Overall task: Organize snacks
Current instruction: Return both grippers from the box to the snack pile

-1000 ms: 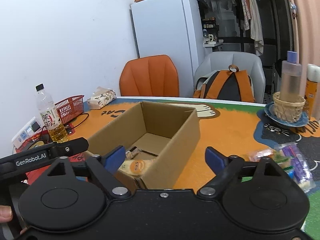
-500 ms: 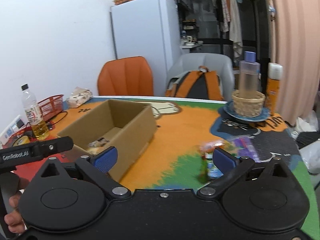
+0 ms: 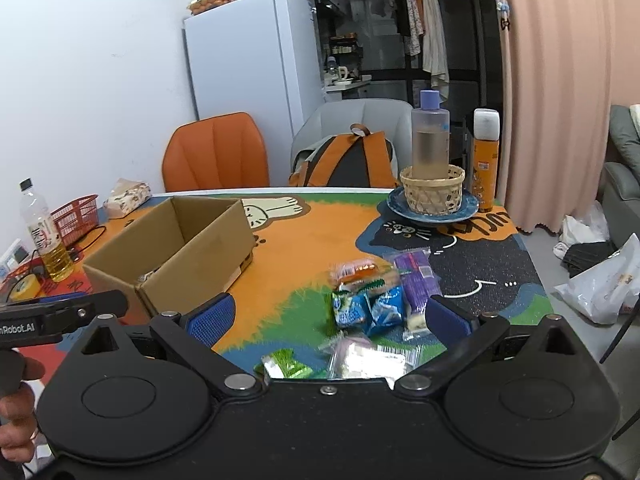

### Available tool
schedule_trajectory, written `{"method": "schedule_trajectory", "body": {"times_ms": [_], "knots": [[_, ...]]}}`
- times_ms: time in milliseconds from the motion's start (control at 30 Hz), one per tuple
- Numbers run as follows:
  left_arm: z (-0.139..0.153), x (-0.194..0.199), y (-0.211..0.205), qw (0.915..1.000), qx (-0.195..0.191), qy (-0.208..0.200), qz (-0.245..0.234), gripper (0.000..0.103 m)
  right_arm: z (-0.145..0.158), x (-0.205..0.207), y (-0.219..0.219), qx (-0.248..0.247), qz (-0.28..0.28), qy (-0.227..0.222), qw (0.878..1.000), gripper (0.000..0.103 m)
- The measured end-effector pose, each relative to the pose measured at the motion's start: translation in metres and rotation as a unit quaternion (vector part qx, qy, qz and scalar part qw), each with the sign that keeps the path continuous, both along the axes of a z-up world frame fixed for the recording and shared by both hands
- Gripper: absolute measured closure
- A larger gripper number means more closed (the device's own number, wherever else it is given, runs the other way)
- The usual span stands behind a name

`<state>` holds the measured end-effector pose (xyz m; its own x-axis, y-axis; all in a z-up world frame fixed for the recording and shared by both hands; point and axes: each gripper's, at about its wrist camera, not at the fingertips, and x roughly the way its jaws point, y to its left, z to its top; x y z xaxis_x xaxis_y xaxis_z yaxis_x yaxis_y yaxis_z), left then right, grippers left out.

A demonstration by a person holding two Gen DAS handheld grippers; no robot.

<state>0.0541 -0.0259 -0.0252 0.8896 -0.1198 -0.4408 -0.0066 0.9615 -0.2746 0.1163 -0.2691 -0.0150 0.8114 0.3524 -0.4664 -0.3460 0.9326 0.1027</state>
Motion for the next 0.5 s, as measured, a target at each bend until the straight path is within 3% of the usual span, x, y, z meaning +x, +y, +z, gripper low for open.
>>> {"method": "schedule_trajectory", "body": {"times_ms": [500], "knots": [[-0.023, 0.017, -0.043, 0.9976, 0.006, 0.023, -0.065, 0.010, -0.028, -0.001, -0.031, 0.007, -0.022, 0.042, 0.999, 0.002]]}}
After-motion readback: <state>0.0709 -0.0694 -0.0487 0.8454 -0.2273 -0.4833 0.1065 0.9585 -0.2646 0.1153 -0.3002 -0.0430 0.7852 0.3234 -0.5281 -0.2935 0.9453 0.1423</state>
